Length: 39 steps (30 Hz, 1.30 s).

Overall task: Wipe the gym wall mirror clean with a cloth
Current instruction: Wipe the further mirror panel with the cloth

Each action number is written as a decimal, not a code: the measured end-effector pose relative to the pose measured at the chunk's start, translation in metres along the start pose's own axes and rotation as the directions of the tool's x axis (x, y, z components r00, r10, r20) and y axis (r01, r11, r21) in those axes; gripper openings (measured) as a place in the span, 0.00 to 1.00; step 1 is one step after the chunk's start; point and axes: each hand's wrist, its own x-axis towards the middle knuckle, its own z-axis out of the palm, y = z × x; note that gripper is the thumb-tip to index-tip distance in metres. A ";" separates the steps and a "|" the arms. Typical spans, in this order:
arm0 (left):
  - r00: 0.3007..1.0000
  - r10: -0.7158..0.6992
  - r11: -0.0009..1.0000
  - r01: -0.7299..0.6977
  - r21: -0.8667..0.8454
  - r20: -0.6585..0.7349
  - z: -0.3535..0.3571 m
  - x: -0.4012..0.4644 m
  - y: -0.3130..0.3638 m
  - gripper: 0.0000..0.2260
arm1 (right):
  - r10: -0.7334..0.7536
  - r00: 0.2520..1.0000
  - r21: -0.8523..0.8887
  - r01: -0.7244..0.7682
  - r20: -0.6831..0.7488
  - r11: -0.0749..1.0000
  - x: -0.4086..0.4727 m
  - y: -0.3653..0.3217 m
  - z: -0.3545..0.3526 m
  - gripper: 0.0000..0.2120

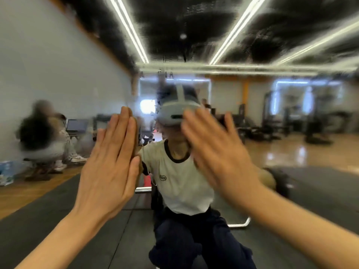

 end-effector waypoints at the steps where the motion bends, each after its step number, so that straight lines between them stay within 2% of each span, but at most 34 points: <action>1: 1.000 0.001 1.000 -0.001 -0.001 -0.003 0.000 0.000 0.000 0.28 | -0.065 0.995 0.018 0.064 0.073 0.998 -0.034 -0.017 -0.002 0.21; 4: 1.000 0.000 1.000 0.000 -0.008 -0.008 0.001 -0.001 -0.001 0.28 | -0.247 0.947 0.040 0.244 0.206 0.969 -0.067 -0.025 -0.015 0.21; 6: 1.000 0.000 1.000 0.000 -0.013 -0.006 0.001 -0.001 0.000 0.29 | -0.255 0.954 0.008 0.257 0.159 0.966 -0.025 -0.005 -0.013 0.20; 9: 1.000 0.003 1.000 -0.004 -0.016 -0.019 0.001 0.000 -0.001 0.28 | 0.000 0.998 -0.052 -0.004 -0.066 0.999 0.077 0.031 -0.003 0.20; 11: 1.000 0.008 1.000 -0.008 -0.011 -0.027 0.002 0.000 -0.001 0.28 | 0.154 0.976 -0.027 -0.160 -0.157 0.987 0.114 0.032 0.002 0.20; 12: 1.000 0.011 1.000 -0.012 -0.013 -0.029 0.002 0.000 -0.001 0.28 | 0.181 0.969 -0.015 -0.186 -0.170 0.982 0.111 0.024 0.007 0.20; 14: 0.999 0.023 0.999 -0.023 -0.026 -0.026 0.002 -0.001 -0.001 0.28 | 0.130 0.986 -0.011 -0.132 -0.106 0.991 0.066 -0.010 0.014 0.22; 16: 0.999 0.031 0.999 -0.032 -0.037 -0.022 0.000 -0.002 -0.003 0.28 | -0.012 0.999 -0.017 0.013 0.049 1.000 -0.004 -0.053 0.015 0.23; 18: 1.000 0.025 0.999 -0.026 -0.034 -0.015 -0.004 -0.008 -0.009 0.28 | -0.138 0.973 0.004 0.139 0.183 0.990 -0.060 -0.076 0.009 0.25; 21: 1.000 -0.011 1.000 0.012 -0.014 0.009 -0.012 -0.021 -0.022 0.28 | -0.233 0.949 0.017 0.235 0.211 0.972 -0.040 -0.060 0.004 0.22; 22: 1.000 -0.023 1.000 0.023 -0.009 0.017 -0.015 -0.025 -0.027 0.28 | -0.203 0.966 0.009 0.204 0.160 0.979 -0.011 -0.048 0.008 0.21; 24: 0.999 -0.048 0.999 0.048 -0.001 0.014 -0.019 -0.029 -0.035 0.29 | -0.033 0.999 -0.009 0.033 0.004 0.999 0.063 -0.019 0.014 0.23; 26: 0.998 -0.070 0.998 0.070 0.005 0.002 -0.022 -0.032 -0.042 0.28 | 0.127 0.986 0.029 -0.125 -0.107 0.992 0.122 -0.003 0.016 0.20; 28: 0.996 -0.086 0.996 0.086 0.004 -0.006 -0.025 -0.036 -0.048 0.28 | 0.163 0.976 0.027 -0.161 -0.142 0.987 0.127 -0.012 0.022 0.20; 30: 0.995 -0.102 0.995 0.102 0.001 0.000 -0.027 -0.044 -0.056 0.28 | 0.093 0.994 0.020 -0.092 -0.059 0.996 0.073 -0.043 0.028 0.23; 32: 0.992 -0.125 0.992 0.125 0.001 0.007 -0.028 -0.054 -0.061 0.28 | -0.081 0.992 0.032 0.078 0.099 0.996 -0.003 -0.082 0.026 0.23; 35: 0.990 -0.140 0.990 0.140 0.007 0.030 -0.028 -0.067 -0.068 0.28 | -0.320 0.914 0.106 0.302 0.249 0.947 -0.047 -0.088 0.013 0.21; 37: 0.990 -0.137 0.991 0.137 0.000 0.040 -0.027 -0.070 -0.071 0.29 | -0.320 0.929 0.120 0.301 0.186 0.946 -0.005 -0.067 0.018 0.20; 39: 0.990 -0.133 0.991 0.133 -0.011 0.038 -0.026 -0.070 -0.072 0.29 | -0.148 0.988 0.063 0.146 0.035 0.987 0.068 -0.040 0.027 0.21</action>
